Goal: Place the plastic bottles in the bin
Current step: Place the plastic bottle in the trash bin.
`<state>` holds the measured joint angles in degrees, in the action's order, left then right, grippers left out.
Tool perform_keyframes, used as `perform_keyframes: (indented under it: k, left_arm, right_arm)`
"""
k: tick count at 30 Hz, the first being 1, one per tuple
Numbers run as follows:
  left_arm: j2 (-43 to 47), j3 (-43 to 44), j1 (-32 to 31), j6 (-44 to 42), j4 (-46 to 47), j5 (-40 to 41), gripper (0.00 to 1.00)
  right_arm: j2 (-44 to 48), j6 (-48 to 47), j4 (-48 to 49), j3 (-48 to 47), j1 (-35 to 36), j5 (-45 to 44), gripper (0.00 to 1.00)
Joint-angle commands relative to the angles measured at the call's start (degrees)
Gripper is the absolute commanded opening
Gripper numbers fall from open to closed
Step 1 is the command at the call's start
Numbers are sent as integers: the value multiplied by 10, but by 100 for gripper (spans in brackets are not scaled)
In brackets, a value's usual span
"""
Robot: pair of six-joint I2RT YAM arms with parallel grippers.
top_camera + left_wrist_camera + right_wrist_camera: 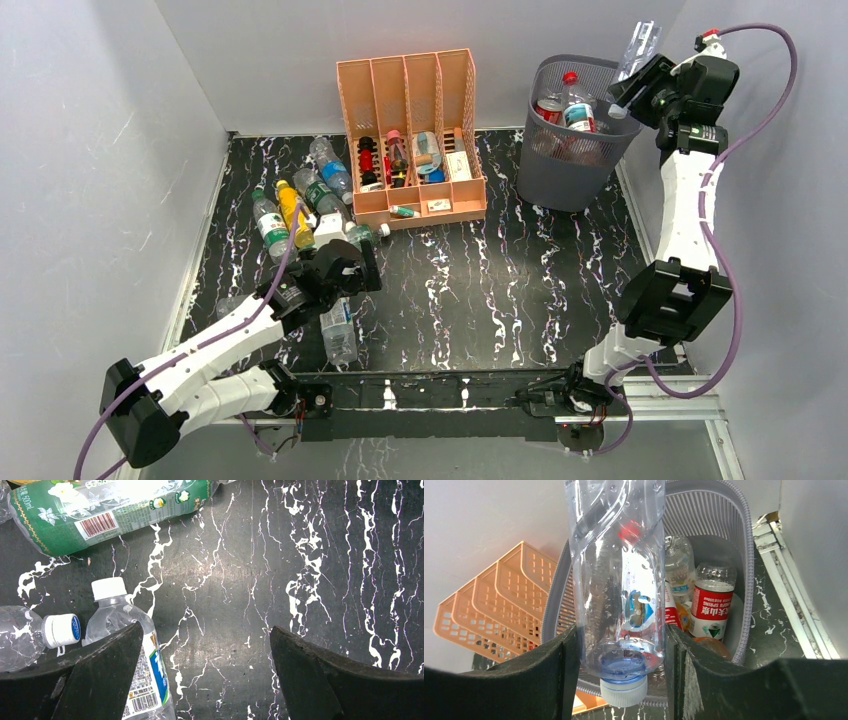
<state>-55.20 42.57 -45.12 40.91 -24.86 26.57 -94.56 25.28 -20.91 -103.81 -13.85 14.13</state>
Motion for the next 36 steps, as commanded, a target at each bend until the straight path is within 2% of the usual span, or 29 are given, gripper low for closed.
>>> perform_keyframes:
  k: [1,4,7,11,17,24,30,36]
  left_arm:
    - [-7,0,2,-10,2,9,98]
    - [-7,1,2,-10,3,8,98]
    - [-5,0,2,-10,3,8,98]
    - [1,-3,2,-9,1,8,98]
    - [5,-5,2,-7,-2,8,98]
    - [-9,5,2,-13,-1,13,98]
    - [-41,26,2,-20,-12,19,98]
    - [-56,51,4,-33,-33,45,98]
  right_arm:
    - [3,24,23,-13,-7,53,52]
    - [-3,26,18,-19,-8,62,59]
    - [-19,24,-8,-40,-9,62,81]
    - [-28,21,-29,-55,-10,58,90]
    - [-9,27,-26,-43,-10,63,93]
    - [41,51,10,10,-3,113,94]
    - [75,41,9,31,55,123,95]
    - [107,17,0,73,159,107,95]
